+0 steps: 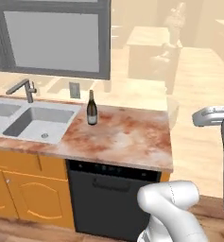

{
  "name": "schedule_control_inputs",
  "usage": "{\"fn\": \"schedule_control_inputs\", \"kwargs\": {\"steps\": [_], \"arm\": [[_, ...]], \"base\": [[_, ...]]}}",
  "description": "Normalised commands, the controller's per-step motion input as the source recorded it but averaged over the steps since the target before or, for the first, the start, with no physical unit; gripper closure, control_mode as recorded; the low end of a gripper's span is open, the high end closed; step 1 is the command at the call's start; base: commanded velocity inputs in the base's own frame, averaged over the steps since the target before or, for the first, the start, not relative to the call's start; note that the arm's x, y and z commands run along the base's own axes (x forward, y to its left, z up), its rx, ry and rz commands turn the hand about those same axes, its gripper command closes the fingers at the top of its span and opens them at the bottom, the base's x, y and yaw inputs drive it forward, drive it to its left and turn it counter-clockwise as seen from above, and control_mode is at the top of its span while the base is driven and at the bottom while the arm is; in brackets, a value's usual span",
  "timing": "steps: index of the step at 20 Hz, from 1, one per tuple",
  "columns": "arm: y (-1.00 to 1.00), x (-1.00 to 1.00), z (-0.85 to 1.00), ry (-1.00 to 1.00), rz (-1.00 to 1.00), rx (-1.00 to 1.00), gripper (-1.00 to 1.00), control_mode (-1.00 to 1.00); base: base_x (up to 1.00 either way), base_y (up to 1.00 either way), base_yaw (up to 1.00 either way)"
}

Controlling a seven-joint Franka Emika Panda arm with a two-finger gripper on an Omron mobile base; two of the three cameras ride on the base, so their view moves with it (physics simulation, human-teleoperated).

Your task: Move the drinks to the dining counter.

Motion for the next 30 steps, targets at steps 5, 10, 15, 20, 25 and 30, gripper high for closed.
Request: {"fn": "schedule_control_inputs", "kwargs": {"steps": [5, 10, 15, 20, 25, 30], "arm": [[0.00, 0.00, 0.00, 0.00, 0.00, 0.00, -1.00, 1.00], [0.00, 0.00, 0.00, 0.00, 0.00, 0.00, -1.00, 1.00], [0.00, 0.00, 0.00, 0.00, 0.00, 0.00, -1.00, 1.00], [0.00, 0.00, 0.00, 0.00, 0.00, 0.00, -1.00, 1.00], [0.00, 0.00, 0.00, 0.00, 0.00, 0.00, -1.00, 1.00], [0.00, 0.00, 0.00, 0.00, 0.00, 0.00, -1.00, 1.00]], "base": [[0.29, 0.36, -0.50], [0.16, 0.95, -0.40], [0.01, 1.00, -0.18], [0.03, 0.97, -0.04], [0.62, 0.66, -0.02], [1.00, 0.19, 0.00]]}}
